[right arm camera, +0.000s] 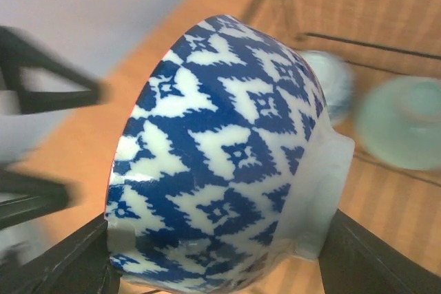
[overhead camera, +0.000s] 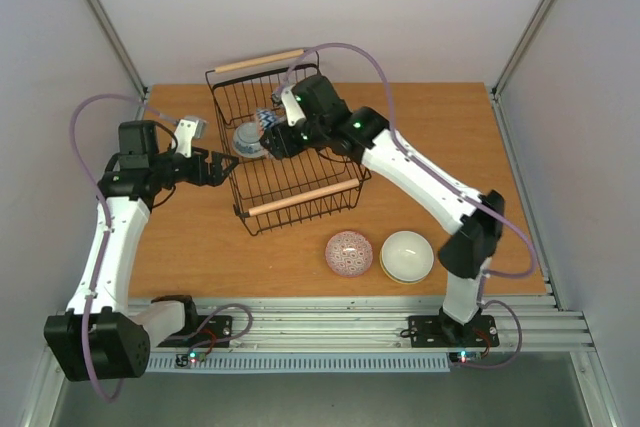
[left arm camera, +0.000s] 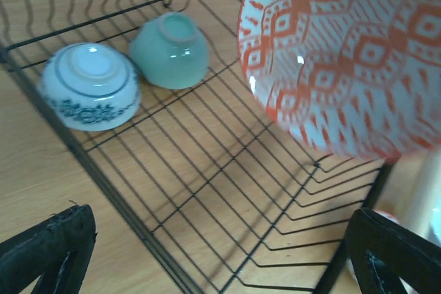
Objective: Load the bowls into the dish rack
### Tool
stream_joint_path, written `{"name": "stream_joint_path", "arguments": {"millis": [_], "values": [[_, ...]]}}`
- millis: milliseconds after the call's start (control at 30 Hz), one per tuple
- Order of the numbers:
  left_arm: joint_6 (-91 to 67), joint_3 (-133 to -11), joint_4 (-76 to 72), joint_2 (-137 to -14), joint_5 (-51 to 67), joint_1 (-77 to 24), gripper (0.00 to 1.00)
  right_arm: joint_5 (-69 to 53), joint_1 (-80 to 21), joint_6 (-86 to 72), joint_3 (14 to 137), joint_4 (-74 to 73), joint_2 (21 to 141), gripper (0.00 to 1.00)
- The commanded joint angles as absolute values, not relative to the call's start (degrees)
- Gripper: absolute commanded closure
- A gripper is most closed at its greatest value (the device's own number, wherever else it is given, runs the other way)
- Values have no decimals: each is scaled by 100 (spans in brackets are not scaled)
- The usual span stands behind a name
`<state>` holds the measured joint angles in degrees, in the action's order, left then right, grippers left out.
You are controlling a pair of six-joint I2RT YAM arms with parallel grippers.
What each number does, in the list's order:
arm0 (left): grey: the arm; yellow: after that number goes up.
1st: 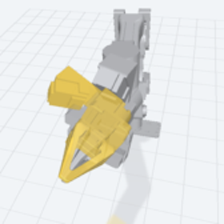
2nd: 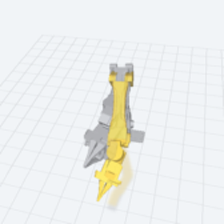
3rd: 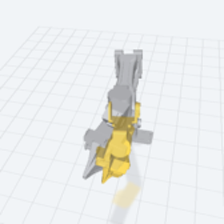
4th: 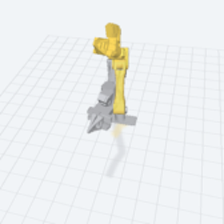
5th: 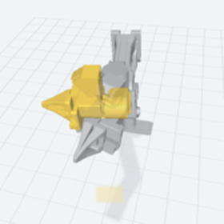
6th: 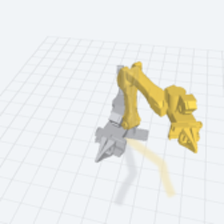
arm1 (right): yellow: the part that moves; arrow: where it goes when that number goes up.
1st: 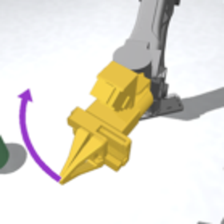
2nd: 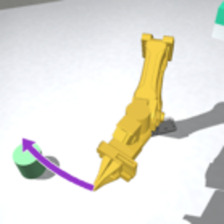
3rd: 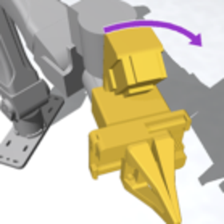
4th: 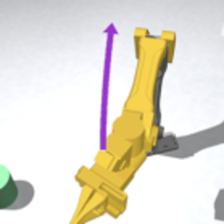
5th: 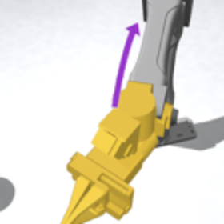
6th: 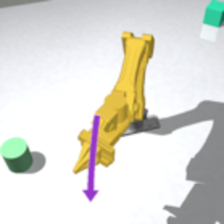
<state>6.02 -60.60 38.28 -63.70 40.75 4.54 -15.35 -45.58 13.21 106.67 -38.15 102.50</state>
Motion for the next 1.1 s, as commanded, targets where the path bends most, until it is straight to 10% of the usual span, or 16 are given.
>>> {"name": "stream_joint_path", "arguments": {"millis": [0, 500, 1067], "values": [[474, -5926, 3525, -6286, 3280, 474, 1, 1280, -4553, 2331, 11764, -5629, 11312, 99], [538, -5871, 3532, -6338, 3450, 492, 1, 3515, -4568, 3014, 13767, -7174, 13479, 99], [554, -5897, 3583, -6260, 3446, 519, 1, 3018, -4570, 3257, 14544, -7935, 14333, 88]]}}
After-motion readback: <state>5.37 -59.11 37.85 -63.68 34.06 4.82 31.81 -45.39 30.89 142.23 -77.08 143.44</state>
